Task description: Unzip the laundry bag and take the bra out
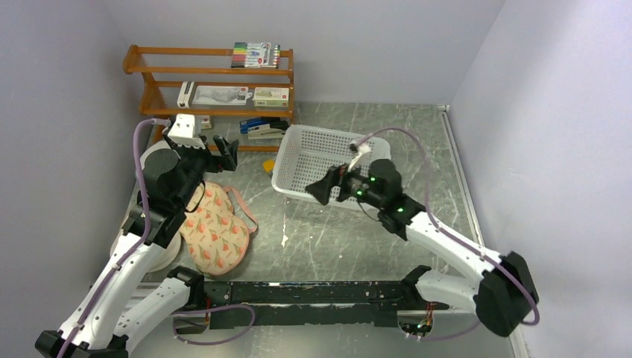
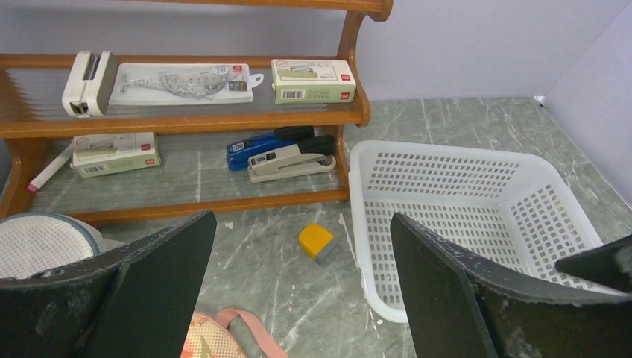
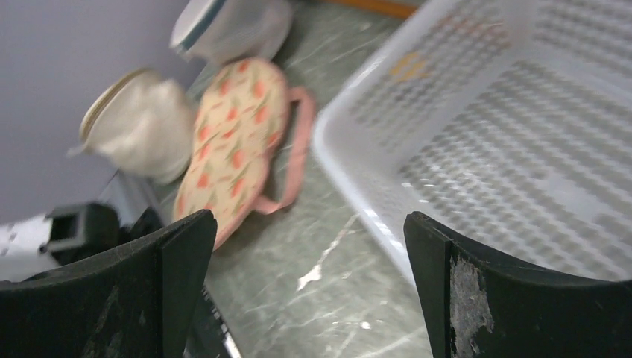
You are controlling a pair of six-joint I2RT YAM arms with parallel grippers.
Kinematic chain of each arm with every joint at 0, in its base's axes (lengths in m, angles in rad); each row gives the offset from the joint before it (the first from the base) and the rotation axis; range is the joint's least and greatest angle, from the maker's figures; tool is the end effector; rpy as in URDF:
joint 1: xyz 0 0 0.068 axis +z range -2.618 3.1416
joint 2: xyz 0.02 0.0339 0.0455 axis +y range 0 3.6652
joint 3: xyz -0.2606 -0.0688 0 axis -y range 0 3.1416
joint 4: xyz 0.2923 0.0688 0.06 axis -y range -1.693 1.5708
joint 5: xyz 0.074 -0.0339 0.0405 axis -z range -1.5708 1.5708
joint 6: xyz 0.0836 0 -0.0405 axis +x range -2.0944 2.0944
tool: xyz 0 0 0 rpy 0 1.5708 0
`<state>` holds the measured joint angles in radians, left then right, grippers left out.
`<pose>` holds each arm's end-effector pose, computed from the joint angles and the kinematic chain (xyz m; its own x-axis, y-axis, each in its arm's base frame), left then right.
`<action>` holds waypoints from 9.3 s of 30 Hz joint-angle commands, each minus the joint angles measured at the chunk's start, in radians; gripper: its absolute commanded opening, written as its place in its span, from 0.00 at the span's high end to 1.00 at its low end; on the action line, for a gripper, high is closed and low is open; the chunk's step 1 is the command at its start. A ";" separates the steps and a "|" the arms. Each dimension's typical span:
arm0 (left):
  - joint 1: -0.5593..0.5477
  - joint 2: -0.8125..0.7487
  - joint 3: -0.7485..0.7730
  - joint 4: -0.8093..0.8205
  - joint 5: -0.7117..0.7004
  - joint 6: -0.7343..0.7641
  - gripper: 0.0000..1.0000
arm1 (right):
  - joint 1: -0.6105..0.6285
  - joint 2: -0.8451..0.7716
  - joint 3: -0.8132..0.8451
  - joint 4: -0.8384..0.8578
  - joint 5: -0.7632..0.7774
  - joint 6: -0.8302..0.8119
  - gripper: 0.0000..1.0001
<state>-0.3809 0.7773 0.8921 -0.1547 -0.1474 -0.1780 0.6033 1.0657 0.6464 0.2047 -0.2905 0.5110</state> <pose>0.2592 -0.0906 0.3831 -0.0774 -0.1577 -0.9845 0.2213 0.9601 -0.1712 0.2630 0.2103 0.2445 -0.5315 0.2028 -0.8224 -0.5894 0.6088 0.5310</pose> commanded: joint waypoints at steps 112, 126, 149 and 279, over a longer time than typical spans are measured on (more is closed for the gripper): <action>-0.101 -0.179 -0.127 -0.261 0.212 -0.118 0.01 | 0.519 0.685 -0.026 0.510 0.374 0.445 0.49; -0.103 -0.199 -0.140 -0.254 0.243 -0.112 0.01 | 0.481 0.733 -0.038 0.590 0.354 0.558 0.86; -0.258 0.077 -0.147 -0.215 0.286 -0.069 0.11 | 0.220 0.252 -0.340 0.465 0.195 0.465 1.00; -0.643 0.349 -0.082 -0.192 0.077 0.161 0.93 | 0.733 0.210 -0.228 0.406 1.008 -0.029 0.83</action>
<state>-1.0309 1.1225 0.7723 -0.3637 -0.1074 -0.0097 1.3430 1.2594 0.4217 0.5602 0.7177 0.5068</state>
